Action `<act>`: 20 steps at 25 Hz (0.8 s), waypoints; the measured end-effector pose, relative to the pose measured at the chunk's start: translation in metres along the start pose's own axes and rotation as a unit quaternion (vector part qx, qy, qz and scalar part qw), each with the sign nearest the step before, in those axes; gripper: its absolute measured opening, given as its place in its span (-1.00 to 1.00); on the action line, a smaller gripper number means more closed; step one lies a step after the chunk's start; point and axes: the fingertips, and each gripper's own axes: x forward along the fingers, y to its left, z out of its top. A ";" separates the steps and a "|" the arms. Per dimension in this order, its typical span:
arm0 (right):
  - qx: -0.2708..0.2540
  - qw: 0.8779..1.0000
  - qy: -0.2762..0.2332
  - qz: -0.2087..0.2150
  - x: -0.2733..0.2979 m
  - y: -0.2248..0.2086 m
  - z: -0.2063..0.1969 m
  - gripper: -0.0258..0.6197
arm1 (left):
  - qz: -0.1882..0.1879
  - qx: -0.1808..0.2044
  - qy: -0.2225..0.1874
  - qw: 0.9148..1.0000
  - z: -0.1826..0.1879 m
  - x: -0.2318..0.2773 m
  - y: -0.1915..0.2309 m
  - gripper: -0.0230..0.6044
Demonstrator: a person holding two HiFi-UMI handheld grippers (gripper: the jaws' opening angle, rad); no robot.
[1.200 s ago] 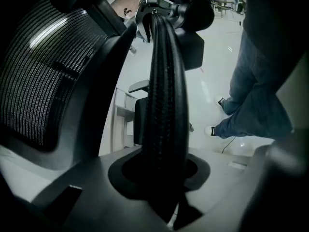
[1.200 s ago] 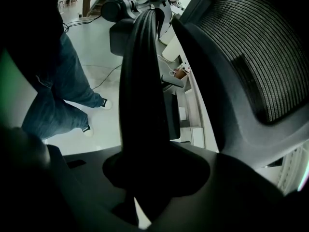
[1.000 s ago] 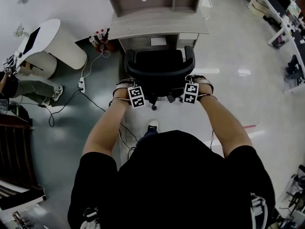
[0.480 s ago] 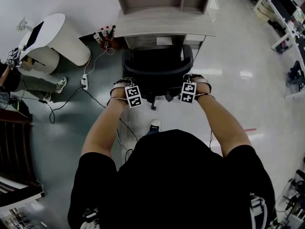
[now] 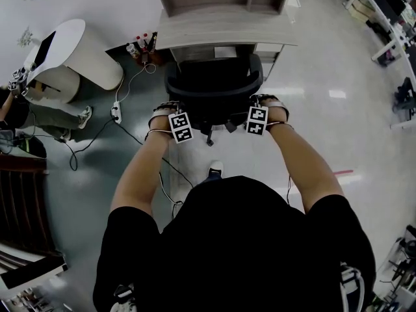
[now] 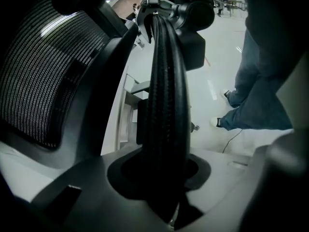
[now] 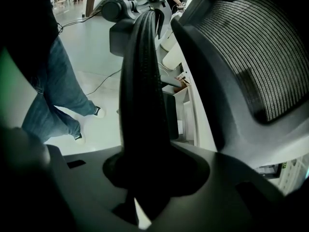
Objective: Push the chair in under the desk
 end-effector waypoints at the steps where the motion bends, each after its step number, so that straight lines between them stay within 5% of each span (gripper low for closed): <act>1: 0.000 1.000 0.000 0.000 0.002 -0.004 0.002 -0.53 | 0.000 0.000 0.000 1.000 -0.002 0.002 0.004 -0.56; 20: 0.024 1.000 0.009 -0.007 0.037 -0.058 0.032 -0.53 | 0.010 0.018 -0.013 1.000 -0.036 0.037 0.071 -0.55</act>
